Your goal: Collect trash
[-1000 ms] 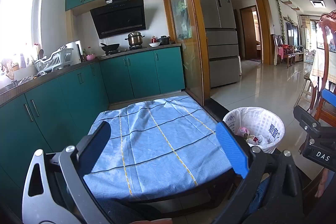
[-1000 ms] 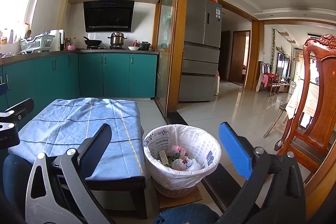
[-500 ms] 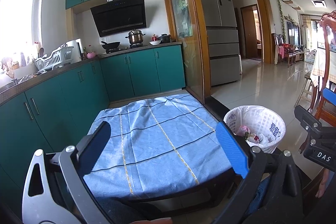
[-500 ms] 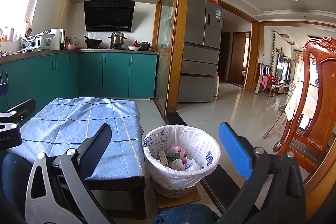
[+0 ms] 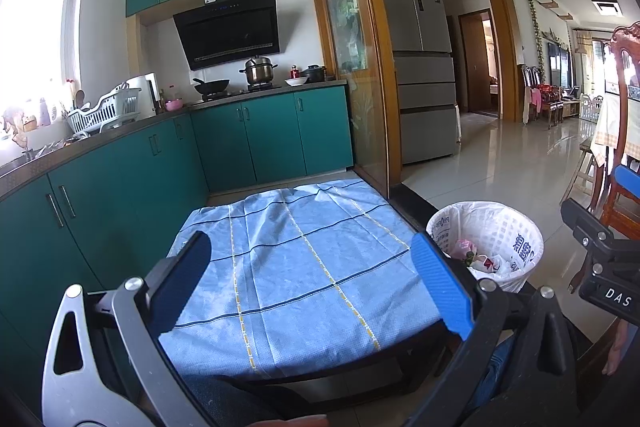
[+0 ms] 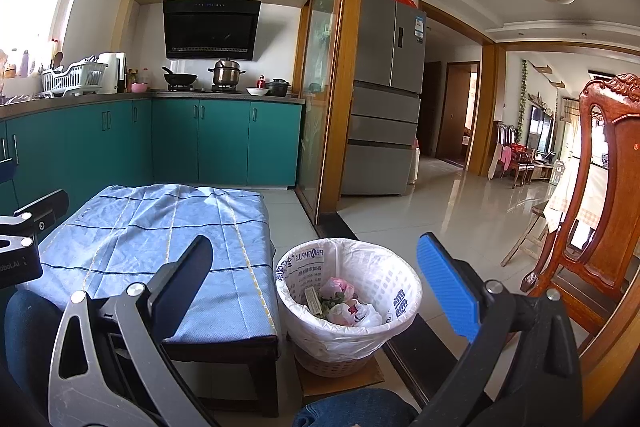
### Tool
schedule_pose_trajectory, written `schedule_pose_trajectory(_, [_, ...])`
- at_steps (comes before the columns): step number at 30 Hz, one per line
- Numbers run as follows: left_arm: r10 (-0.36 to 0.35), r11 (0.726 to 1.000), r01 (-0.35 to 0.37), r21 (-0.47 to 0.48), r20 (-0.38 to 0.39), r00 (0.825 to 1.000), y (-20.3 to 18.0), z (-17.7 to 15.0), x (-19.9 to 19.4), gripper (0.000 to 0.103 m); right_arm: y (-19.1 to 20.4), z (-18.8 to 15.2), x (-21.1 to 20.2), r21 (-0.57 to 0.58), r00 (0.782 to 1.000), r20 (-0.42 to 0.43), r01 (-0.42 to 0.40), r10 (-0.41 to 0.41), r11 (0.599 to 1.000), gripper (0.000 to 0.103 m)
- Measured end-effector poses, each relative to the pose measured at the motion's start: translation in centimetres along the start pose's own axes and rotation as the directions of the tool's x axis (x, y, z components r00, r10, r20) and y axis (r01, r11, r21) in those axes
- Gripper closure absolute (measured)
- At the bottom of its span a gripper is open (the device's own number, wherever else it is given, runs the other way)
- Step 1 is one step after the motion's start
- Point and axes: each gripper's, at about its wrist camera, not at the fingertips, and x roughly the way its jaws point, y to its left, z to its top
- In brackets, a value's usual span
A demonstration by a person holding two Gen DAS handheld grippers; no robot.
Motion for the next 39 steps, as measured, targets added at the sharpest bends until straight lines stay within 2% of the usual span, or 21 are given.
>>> schedule_pose_trajectory(16, [0.013, 1.0, -0.014, 0.001, 0.017, 1.0, 0.5, 0.5, -1.3, 0.003, -0.1, 0.7, -1.0, 0.0, 1.0, 0.026, 0.004, -0.004, 1.0, 0.003])
schedule_pose_trajectory(39, [-0.01, 1.0, 0.011, -0.013, 0.025, 1.0, 0.8, 0.0, -1.9, 0.003, 0.0, 0.6, -1.6, -0.003, 1.0, 0.025, 0.007, -0.007, 1.0, 0.003])
